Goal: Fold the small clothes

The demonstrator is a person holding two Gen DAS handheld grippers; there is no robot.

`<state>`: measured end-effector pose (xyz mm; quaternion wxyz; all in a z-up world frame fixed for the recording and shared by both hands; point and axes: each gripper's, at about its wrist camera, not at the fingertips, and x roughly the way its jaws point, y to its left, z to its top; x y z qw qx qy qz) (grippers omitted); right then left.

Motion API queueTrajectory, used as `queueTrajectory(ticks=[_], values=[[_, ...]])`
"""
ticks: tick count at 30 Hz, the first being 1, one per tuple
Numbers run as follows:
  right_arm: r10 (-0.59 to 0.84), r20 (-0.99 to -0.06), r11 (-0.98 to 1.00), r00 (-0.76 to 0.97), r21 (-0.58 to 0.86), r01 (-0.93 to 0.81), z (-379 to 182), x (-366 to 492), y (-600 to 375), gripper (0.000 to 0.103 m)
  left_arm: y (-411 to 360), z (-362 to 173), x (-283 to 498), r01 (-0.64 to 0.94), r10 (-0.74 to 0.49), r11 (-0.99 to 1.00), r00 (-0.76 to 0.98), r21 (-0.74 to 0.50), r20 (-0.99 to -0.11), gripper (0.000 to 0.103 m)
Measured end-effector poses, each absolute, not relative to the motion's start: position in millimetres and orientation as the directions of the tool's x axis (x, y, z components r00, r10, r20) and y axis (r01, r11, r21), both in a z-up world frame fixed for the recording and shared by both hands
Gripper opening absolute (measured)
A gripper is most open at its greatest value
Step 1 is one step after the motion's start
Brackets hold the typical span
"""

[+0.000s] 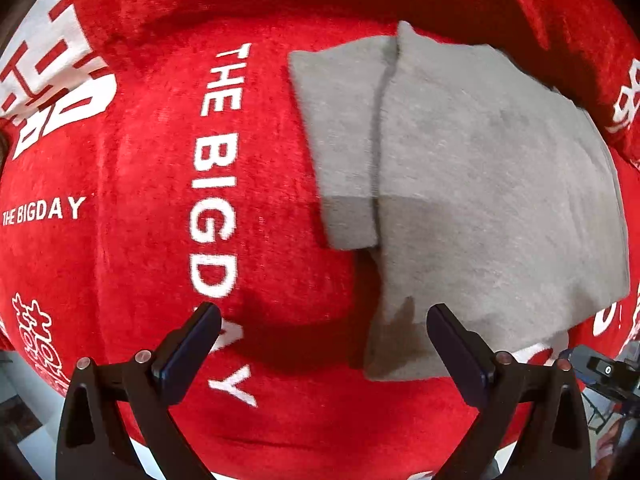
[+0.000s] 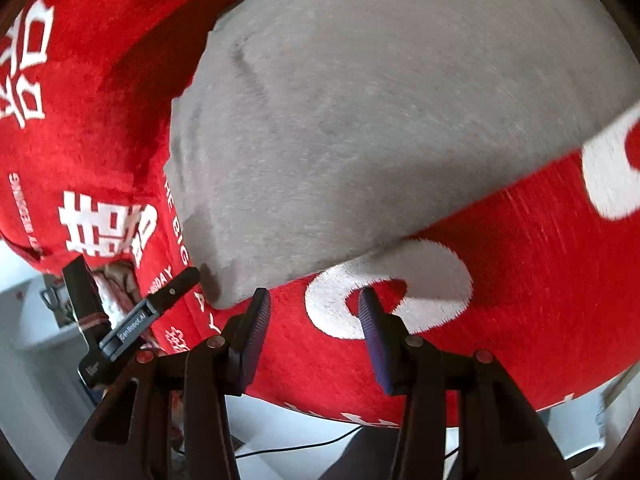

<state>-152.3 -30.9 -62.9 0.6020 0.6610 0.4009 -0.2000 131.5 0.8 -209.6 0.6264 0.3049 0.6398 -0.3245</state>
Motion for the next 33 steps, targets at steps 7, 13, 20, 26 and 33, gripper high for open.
queueTrajectory(ticks=[7, 13, 20, 26, 33], values=[[0.245, -0.668, -0.120, 0.703, 0.699, 0.705, -81, -163, -25, 0.057, -13, -223, 114, 0.799, -0.032, 0.598, -0.057, -0.065, -0.998, 0.103], [0.240, -0.621, -0.161, 0.746, 0.733, 0.661, -90, -154, -18, 0.057, -25, -220, 126, 0.789, -0.044, 0.608, -0.071, -0.083, -0.996, 0.103], [0.216, -0.569, -0.210, 0.794, 0.767, 0.607, -93, -137, -16, 0.057, -32, -231, 137, 0.769, -0.055, 0.629, -0.105, -0.116, -0.993, 0.103], [0.215, -0.539, -0.244, 0.814, 0.778, 0.580, -102, -119, -18, 0.057, -25, -240, 155, 0.710, -0.139, 0.659, -0.210, -0.249, -0.968, 0.103], [0.176, -0.487, -0.315, 0.856, 0.795, 0.517, -113, -100, -18, 0.058, -24, -252, 190, 0.633, -0.209, 0.705, -0.247, -0.321, -0.946, 0.103]])
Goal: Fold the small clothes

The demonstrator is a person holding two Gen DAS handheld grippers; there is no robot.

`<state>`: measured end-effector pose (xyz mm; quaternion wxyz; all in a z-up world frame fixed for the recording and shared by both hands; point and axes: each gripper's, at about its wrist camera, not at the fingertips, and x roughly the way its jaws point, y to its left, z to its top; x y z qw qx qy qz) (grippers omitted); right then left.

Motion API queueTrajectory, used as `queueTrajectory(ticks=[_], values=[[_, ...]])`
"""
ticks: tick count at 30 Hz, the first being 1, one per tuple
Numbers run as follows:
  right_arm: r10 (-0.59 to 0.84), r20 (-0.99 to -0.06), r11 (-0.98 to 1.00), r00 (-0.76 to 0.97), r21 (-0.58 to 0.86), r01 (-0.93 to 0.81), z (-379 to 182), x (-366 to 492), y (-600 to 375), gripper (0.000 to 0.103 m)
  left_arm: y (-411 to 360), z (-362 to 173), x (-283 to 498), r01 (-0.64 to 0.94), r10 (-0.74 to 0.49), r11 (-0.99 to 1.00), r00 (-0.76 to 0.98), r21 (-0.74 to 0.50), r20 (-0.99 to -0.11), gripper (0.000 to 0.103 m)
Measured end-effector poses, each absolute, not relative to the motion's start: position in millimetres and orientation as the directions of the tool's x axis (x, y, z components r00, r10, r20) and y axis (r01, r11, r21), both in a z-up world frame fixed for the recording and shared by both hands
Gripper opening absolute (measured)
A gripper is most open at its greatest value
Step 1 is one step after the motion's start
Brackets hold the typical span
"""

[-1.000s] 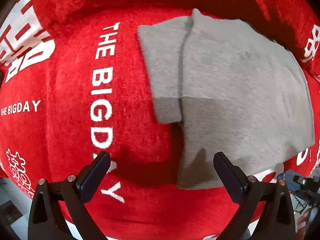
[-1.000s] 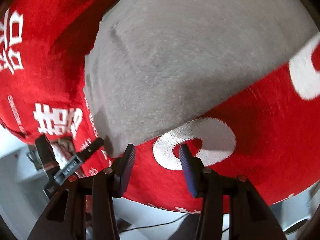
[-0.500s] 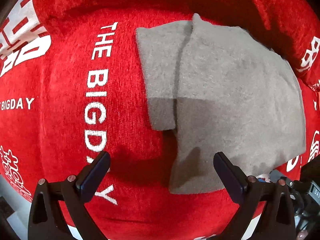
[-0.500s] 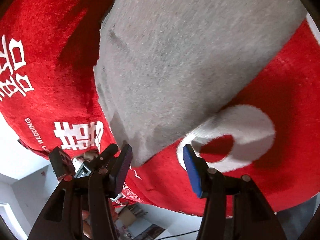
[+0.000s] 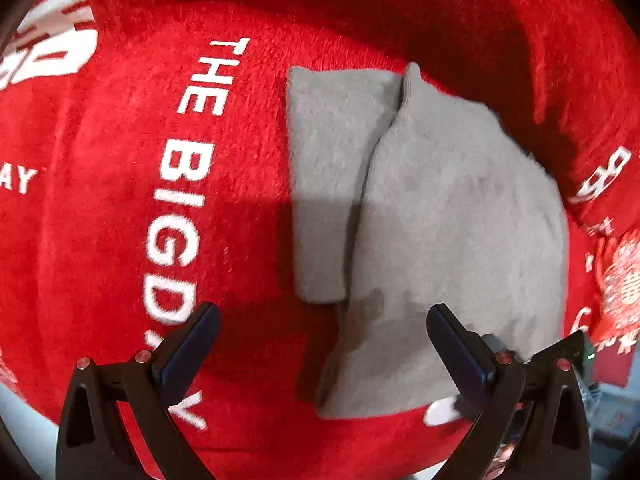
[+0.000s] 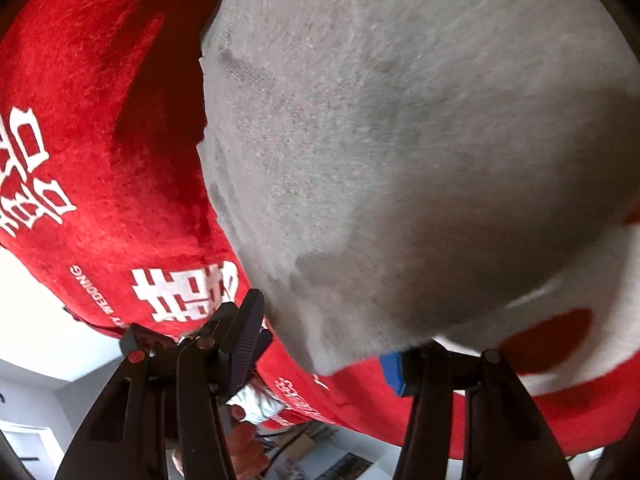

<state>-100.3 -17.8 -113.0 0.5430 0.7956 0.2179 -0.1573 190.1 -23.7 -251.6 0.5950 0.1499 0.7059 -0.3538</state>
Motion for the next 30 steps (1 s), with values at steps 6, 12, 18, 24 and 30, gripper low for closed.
queueTrajectory(ticks=[6, 12, 18, 24, 30], values=[[0.191, -0.401, -0.304, 0.896, 0.844, 0.443, -105, -86, -27, 0.011, -34, -253, 189, 0.532, -0.289, 0.733, -0.322, -0.425, -0.901, 0.103], [0.195, -0.347, -0.199, 0.917, 0.902, 0.383, -69, -84, -47, 0.010, -53, -262, 189, 0.470, -0.352, 0.707, -0.414, -0.528, -0.840, 0.103], [0.232, -0.357, -0.119, 0.905, 0.913, 0.391, -52, -79, -50, 0.010, -91, -262, 177, 0.414, -0.403, 0.675, -0.487, -0.611, -0.775, 0.103], [0.270, -0.401, -0.086, 0.875, 0.896, 0.437, -56, -79, -37, 0.010, -110, -250, 164, 0.487, -0.393, 0.619, -0.488, -0.616, -0.780, 0.103], [0.379, -0.570, 0.094, 0.729, 0.807, 0.583, -54, -78, -24, 0.014, -120, -262, 154, 0.538, -0.324, 0.646, -0.450, -0.542, -0.832, 0.102]])
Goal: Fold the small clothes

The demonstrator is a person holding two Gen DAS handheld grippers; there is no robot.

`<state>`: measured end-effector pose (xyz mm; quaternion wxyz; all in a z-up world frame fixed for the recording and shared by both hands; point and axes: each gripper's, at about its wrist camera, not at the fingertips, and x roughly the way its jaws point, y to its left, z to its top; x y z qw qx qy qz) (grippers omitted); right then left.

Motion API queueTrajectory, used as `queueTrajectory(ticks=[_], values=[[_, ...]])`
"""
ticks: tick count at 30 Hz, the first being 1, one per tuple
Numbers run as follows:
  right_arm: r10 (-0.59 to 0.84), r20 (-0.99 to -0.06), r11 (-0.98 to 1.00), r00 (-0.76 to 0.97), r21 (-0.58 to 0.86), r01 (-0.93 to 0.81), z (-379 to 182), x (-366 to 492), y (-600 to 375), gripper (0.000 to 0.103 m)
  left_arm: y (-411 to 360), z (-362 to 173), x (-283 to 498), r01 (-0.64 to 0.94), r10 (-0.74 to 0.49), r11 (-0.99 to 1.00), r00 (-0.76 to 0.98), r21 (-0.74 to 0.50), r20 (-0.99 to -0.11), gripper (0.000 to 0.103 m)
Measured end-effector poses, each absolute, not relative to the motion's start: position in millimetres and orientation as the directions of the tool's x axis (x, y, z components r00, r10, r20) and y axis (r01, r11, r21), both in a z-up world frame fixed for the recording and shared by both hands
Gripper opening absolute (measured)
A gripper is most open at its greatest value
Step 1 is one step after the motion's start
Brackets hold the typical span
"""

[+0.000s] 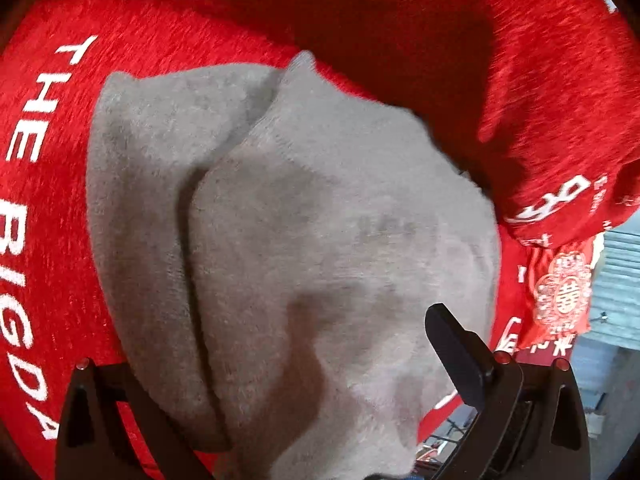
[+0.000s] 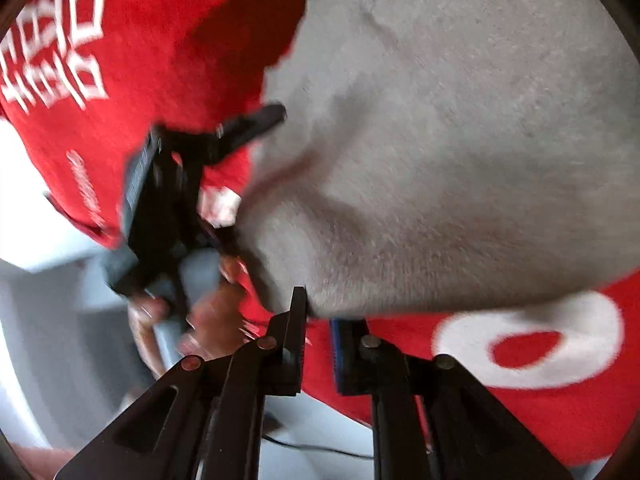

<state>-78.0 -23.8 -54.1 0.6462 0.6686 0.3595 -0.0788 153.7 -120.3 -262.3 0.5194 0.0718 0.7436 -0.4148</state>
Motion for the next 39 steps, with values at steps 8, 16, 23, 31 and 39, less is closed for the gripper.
queueTrajectory(ticks=[8, 16, 23, 31, 39], values=[[0.392, -0.720, 0.321, 0.573, 0.691, 0.648, -25, -108, -41, 0.052, -125, -260, 147, 0.596, -0.290, 0.648, -0.384, -0.475, -0.877, 0.101], [0.180, -0.805, 0.361, 0.565, 0.588, 0.724, -11, -106, -107, 0.013, -121, -255, 151, 0.627, -0.243, 0.676, -0.307, -0.387, -0.920, 0.095], [0.232, -0.831, 0.394, 0.506, 0.556, 0.732, -55, -76, -113, 0.012, -122, -252, 147, 0.685, -0.178, 0.682, -0.187, -0.258, -0.966, 0.044], [0.287, -0.774, 0.331, 0.564, 0.633, 0.700, -56, -102, -116, 0.012, -124, -215, 147, 0.684, -0.329, 0.631, -0.191, -0.366, -0.925, 0.020], [0.274, -0.726, 0.279, 0.631, 0.688, 0.670, -44, -136, -130, 0.013, -157, -138, 108, 0.739, -0.485, 0.471, -0.240, -0.482, -0.841, 0.016]])
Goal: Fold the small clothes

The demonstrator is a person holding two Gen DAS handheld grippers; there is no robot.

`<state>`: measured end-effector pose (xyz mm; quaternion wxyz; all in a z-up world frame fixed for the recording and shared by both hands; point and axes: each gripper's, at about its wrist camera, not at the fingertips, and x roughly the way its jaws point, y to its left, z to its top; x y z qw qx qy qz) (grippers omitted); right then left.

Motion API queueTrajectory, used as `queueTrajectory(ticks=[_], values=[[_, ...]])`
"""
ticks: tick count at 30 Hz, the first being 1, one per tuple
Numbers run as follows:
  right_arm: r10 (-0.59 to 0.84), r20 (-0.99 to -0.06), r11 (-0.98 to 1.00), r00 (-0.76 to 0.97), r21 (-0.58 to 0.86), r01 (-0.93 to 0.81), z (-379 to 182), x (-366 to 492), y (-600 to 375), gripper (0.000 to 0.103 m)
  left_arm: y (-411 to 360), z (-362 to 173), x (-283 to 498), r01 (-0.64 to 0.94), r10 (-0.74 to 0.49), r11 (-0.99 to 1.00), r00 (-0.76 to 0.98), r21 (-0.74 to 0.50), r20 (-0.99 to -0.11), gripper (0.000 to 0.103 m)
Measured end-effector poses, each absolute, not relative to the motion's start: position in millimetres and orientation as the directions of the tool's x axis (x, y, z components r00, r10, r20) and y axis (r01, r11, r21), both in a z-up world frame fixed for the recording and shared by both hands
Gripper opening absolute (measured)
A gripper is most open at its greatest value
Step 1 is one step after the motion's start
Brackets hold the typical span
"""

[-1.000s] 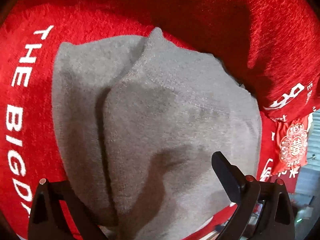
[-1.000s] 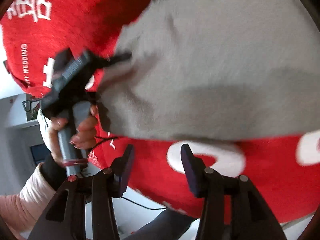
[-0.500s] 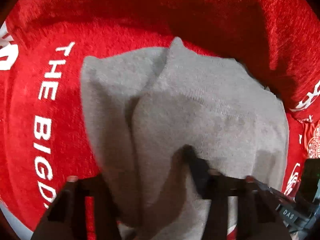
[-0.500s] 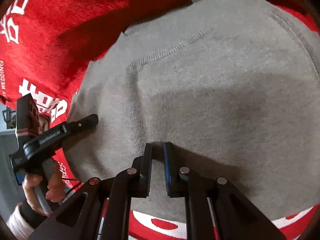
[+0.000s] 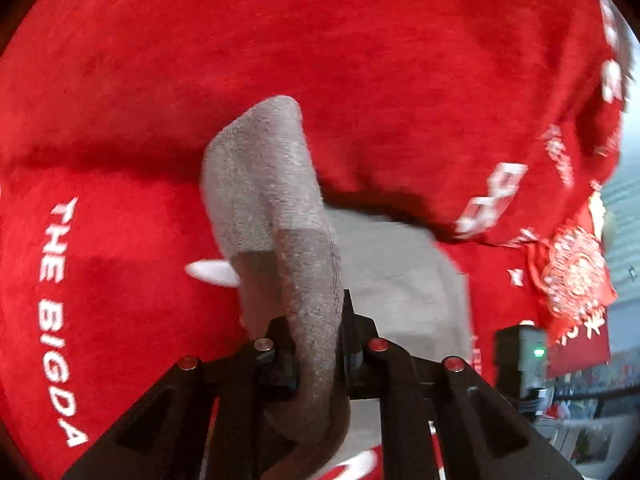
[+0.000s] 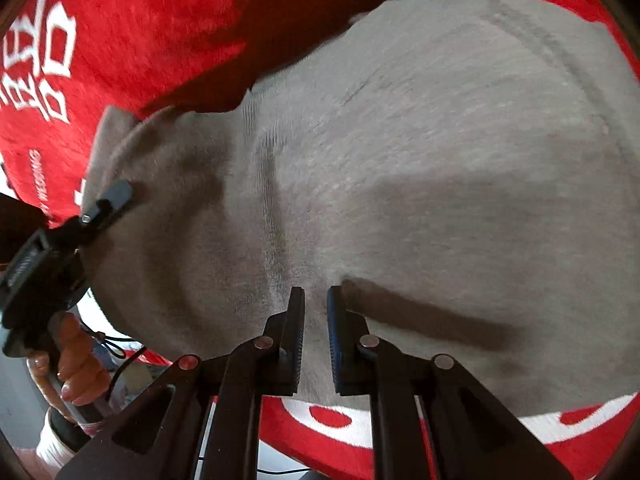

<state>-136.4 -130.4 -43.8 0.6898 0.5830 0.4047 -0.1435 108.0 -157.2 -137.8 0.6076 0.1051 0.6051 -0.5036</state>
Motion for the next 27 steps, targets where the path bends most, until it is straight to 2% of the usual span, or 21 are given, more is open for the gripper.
queueTrajectory(ticks=[5, 11, 17, 21, 22, 24, 25, 26, 27], values=[[0.221, -0.667, 0.162, 0.712, 0.745, 0.647, -44, -180, -157, 0.013, -199, -129, 52, 0.774, -0.476, 0.371, -0.315, -0.513, -0.821, 0.016], [0.154, -0.589, -0.005, 0.793, 0.802, 0.597, -63, -241, -181, 0.013, -252, -151, -31, 0.808, -0.420, 0.286, -0.378, -0.515, -0.825, 0.016], [0.174, -0.527, -0.156, 0.832, 0.820, 0.551, -104, -255, -180, 0.013, -287, -167, -96, 0.875, -0.365, 0.189, -0.358, -0.445, -0.859, 0.016], [0.156, -0.461, -0.221, 0.874, 0.846, 0.486, -115, -257, -171, 0.014, -280, -149, -100, 0.898, -0.385, 0.163, -0.323, -0.408, -0.865, 0.016], [0.144, -0.436, -0.230, 0.888, 0.858, 0.459, -114, -258, -172, 0.015, -276, -144, -95, 0.906, -0.386, 0.169, -0.301, -0.387, -0.872, 0.016], [0.115, -0.378, -0.256, 0.919, 0.882, 0.395, -111, -260, -173, 0.037, -264, -139, -78, 0.919, -0.379, 0.194, -0.251, -0.342, -0.891, 0.017], [0.098, -0.351, -0.273, 0.931, 0.890, 0.365, -111, -262, -175, 0.061, -257, -137, -68, 0.926, -0.372, 0.211, -0.220, -0.313, -0.902, 0.019], [0.085, -0.336, -0.280, 0.938, 0.895, 0.346, -110, -264, -177, 0.069, -252, -135, -60, 0.931, -0.364, 0.228, -0.189, -0.284, -0.912, 0.051], [0.072, -0.317, -0.283, 0.946, 0.903, 0.324, -110, -264, -179, 0.069, -244, -134, -49, 0.936, -0.356, 0.258, -0.140, -0.241, -0.924, 0.078]])
